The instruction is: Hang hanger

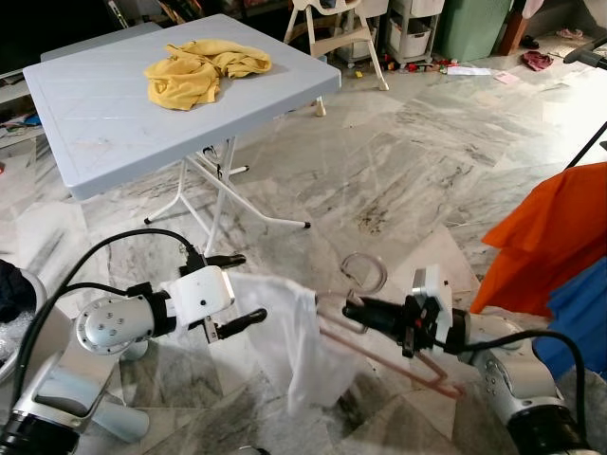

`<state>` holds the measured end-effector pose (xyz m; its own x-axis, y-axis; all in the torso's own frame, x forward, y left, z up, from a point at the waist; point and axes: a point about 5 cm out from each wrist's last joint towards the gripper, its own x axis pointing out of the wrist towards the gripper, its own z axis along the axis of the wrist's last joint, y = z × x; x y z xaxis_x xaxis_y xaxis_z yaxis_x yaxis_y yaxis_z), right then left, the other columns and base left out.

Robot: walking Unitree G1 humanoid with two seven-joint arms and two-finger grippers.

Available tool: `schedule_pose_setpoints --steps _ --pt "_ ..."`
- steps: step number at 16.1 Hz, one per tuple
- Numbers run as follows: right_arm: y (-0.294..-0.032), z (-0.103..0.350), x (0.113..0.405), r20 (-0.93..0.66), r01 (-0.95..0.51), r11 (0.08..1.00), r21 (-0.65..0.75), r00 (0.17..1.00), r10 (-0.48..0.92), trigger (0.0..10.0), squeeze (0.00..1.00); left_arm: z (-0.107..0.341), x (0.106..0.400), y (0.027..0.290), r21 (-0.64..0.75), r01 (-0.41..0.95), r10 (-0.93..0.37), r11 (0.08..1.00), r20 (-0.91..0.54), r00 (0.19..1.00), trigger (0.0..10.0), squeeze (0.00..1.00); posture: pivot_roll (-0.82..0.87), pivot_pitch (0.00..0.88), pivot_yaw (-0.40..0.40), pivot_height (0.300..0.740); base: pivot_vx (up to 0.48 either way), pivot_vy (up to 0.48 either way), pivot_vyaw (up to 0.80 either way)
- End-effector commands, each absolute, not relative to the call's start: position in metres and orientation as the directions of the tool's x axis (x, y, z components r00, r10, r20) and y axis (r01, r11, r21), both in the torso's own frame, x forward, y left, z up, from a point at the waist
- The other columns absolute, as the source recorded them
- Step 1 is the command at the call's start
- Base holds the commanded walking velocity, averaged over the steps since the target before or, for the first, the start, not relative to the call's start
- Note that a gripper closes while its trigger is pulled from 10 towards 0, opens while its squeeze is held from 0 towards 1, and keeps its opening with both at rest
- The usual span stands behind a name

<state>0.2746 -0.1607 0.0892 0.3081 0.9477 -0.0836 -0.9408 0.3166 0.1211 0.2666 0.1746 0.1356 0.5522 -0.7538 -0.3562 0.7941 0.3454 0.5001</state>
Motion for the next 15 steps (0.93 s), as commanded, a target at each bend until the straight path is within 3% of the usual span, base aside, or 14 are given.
schedule_pose_setpoints --steps 1,8,9,10,11,15 --pt "-0.154 0.097 0.271 -0.065 -0.965 0.244 0.097 0.238 0.969 10.0 0.00 0.124 0.263 0.176 0.465 0.824 -0.755 0.325 -0.397 0.522 10.0 0.00 -0.03 0.072 0.076 0.740 0.000 0.000 0.00" --pt "-0.159 0.103 0.264 -0.109 -0.983 0.152 0.102 0.141 0.984 10.0 0.00 0.103 0.258 0.173 0.307 0.905 -0.801 0.294 -0.436 0.409 10.0 0.00 -0.04 0.082 0.077 0.740 0.000 0.000 0.00" --pt "-0.161 0.103 0.261 -0.129 -0.986 0.125 0.108 0.111 0.985 10.0 0.00 0.103 0.257 0.171 0.251 0.922 -0.822 0.296 -0.425 0.379 4.4 0.00 -0.04 0.083 0.078 0.740 0.000 0.000 0.00" --pt "-0.161 0.103 0.261 -0.135 -0.987 0.118 0.109 0.103 0.986 10.0 0.00 0.103 0.258 0.171 0.233 0.925 -0.828 0.302 -0.416 0.375 4.4 0.00 -0.04 0.083 0.078 0.740 0.000 0.000 0.00" --pt "-0.163 0.102 0.259 -0.152 -0.988 0.104 0.112 0.087 0.985 10.0 0.00 0.104 0.258 0.170 0.211 0.934 -0.841 0.290 -0.409 0.353 0.0 0.00 -0.05 0.084 0.078 0.740 0.000 0.000 0.00" --pt "-0.166 0.102 0.259 -0.185 -0.991 0.063 0.117 0.040 0.982 10.0 0.00 0.103 0.250 0.163 0.111 0.973 -0.888 0.202 -0.398 0.229 0.0 0.00 -0.05 0.086 0.078 0.740 0.000 0.000 0.00"
